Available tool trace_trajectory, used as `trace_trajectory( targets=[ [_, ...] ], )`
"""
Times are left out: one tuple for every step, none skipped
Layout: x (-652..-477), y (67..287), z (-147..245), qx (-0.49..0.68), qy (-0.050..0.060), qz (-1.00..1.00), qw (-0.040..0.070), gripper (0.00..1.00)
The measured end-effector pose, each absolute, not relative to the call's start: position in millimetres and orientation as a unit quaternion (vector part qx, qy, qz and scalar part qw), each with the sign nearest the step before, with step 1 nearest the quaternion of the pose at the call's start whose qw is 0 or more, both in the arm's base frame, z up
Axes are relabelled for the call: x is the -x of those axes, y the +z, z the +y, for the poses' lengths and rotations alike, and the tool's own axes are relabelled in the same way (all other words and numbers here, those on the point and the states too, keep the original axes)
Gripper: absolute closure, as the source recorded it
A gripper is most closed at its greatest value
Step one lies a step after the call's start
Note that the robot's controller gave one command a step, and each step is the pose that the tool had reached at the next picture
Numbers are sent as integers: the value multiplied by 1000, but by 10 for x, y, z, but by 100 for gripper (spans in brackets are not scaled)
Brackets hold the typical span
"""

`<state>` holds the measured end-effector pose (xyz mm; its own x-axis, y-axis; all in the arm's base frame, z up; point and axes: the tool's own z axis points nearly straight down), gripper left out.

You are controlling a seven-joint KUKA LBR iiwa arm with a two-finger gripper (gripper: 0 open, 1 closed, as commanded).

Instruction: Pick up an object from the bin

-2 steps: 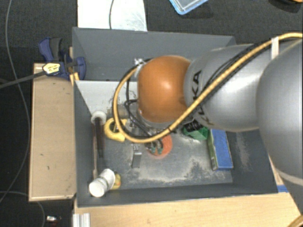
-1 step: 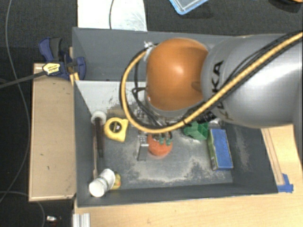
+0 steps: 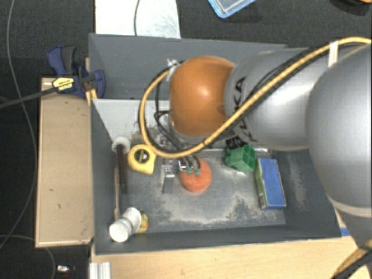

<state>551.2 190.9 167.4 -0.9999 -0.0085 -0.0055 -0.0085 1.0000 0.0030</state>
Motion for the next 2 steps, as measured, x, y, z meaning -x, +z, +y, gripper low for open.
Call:
trace_trajectory(
  targets=[
    [-5440, 1006, 1205, -13, 4, 1000, 9, 0],
    [-5725, 913, 921, 28, 4, 1000, 6, 0]
  ],
)
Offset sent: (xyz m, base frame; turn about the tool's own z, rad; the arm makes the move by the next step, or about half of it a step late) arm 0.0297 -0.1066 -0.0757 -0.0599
